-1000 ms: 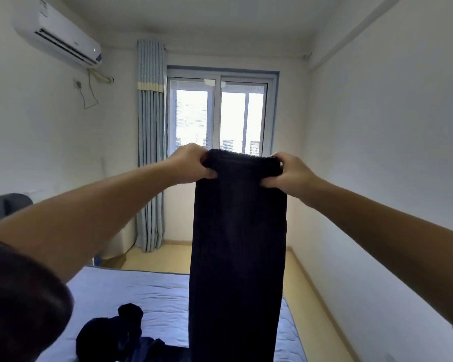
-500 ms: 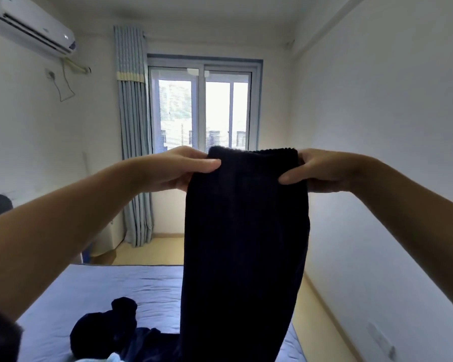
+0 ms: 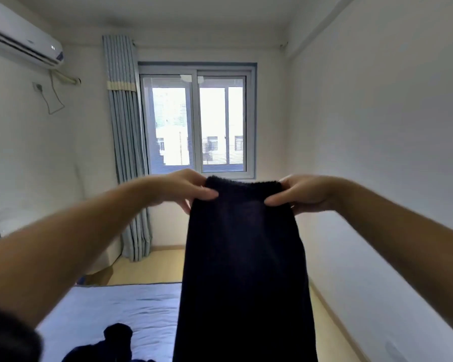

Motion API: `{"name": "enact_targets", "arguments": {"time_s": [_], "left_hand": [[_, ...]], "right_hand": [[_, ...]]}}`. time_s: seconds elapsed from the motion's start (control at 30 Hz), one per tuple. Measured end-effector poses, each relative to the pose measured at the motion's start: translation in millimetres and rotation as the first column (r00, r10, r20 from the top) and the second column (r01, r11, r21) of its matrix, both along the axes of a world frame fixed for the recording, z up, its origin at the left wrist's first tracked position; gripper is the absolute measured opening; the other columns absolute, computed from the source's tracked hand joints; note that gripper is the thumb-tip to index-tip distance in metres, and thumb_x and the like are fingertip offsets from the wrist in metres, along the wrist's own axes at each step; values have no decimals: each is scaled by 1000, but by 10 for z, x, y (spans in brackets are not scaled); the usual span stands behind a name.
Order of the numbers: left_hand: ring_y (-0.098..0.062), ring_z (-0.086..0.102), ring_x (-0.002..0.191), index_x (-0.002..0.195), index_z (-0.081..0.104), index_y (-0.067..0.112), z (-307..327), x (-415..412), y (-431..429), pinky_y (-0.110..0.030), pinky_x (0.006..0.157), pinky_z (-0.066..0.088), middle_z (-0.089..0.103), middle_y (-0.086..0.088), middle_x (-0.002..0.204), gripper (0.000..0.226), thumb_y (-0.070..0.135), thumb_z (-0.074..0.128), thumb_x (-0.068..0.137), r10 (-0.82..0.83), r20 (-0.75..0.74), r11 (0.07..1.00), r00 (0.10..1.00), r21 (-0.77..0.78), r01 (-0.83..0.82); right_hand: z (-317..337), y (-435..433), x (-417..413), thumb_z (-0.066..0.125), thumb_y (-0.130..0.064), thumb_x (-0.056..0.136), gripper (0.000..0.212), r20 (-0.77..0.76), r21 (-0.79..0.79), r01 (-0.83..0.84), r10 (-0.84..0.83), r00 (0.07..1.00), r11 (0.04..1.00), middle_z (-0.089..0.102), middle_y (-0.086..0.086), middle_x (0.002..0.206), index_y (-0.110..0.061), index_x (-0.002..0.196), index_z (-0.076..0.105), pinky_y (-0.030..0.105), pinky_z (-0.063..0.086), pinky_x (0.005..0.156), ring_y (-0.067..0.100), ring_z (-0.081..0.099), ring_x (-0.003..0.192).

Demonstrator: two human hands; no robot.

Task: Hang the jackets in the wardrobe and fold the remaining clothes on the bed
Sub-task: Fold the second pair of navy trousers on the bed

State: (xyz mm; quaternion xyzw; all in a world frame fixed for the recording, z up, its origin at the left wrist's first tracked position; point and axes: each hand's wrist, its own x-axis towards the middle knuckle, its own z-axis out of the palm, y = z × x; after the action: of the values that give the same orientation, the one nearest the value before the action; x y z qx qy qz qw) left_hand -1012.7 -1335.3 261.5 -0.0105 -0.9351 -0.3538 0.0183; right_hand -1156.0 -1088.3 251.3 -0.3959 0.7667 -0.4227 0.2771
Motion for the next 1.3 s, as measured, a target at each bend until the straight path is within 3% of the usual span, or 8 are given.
{"name": "enact_targets", "arguments": {"time_s": [0.13, 0.23, 0.4, 0.6, 0.73, 0.97, 1.13, 1.3], "left_hand": [[-21, 59, 90, 116, 65, 13, -246, -968, -171, -35, 82, 52, 67, -10, 108, 29, 30, 59, 93, 265, -221, 884, 939, -333, -327], [-23, 60, 93, 109, 67, 19, 8, -1313, -278, -37, 88, 51, 66, -5, 106, 23, 30, 63, 90, 344, -472, 853, 812, -204, -480], [-26, 66, 88, 111, 66, 20, 388, -1362, -290, -41, 83, 55, 68, -5, 102, 23, 26, 64, 89, 334, -640, 873, 692, -67, -484], [-13, 66, 62, 107, 67, 16, -30, -1308, -246, -13, 46, 40, 66, -2, 83, 18, 18, 62, 90, 279, -596, 935, 753, -9, -354], [-14, 59, 70, 106, 69, 18, -780, -1191, -186, -12, 56, 39, 59, 8, 74, 19, 18, 65, 88, 260, -550, 948, 793, -12, -319], [-19, 58, 79, 101, 70, 18, -2502, -601, 112, -13, 53, 33, 61, 6, 77, 14, 20, 66, 87, 256, -314, 957, 914, -54, -286], [-22, 63, 92, 104, 69, 13, -3877, 331, 604, -33, 77, 47, 71, -5, 96, 18, 13, 66, 86, 212, -24, 977, 977, -32, -212], [-20, 65, 85, 93, 70, 8, -4817, 1562, 1314, -22, 64, 36, 71, -8, 86, 12, 10, 70, 81, 185, 146, 982, 972, 0, -187]], "right_hand": [[-312, -619, -620, 72, -15, 83, 22, -471, -123, 348, -363, 804, 929, 67, 10, 99, -6, 103, 67, 29, 49, 79, 26, 63, 97], [-52, -869, -896, 74, -17, 82, 28, -588, -393, 407, -565, 578, 825, 67, 11, 102, -7, 107, 68, 26, 43, 79, 22, 59, 91], [448, -914, -944, 75, -16, 80, 25, -609, -591, 341, -682, 406, 731, 69, 8, 101, -10, 104, 69, 22, 39, 77, 17, 56, 84], [125, -714, -794, 76, -16, 79, 24, -597, -515, 390, -646, 476, 763, 63, -5, 88, -15, 103, 70, 18, 41, 75, 14, 58, 84], [-574, -536, -604, 77, -19, 78, 21, -609, -390, 430, -578, 543, 815, 62, -8, 81, -18, 97, 71, 9, 35, 62, 11, 57, 79], [-2224, -140, 23, 76, -21, 75, 16, -498, -131, 467, -466, 732, 874, 69, 0, 87, -16, 89, 70, 31, 47, 77, 17, 62, 85], [-3659, 344, 838, 75, -20, 74, 16, -397, 143, 450, -366, 842, 881, 65, 1, 90, -16, 86, 67, 33, 45, 76, 19, 59, 87], [-4627, 1014, 1951, 75, -16, 73, 14, -275, 299, 351, -272, 922, 887, 66, 7, 88, -10, 82, 66, 29, 40, 67, 20, 59, 82]]}}
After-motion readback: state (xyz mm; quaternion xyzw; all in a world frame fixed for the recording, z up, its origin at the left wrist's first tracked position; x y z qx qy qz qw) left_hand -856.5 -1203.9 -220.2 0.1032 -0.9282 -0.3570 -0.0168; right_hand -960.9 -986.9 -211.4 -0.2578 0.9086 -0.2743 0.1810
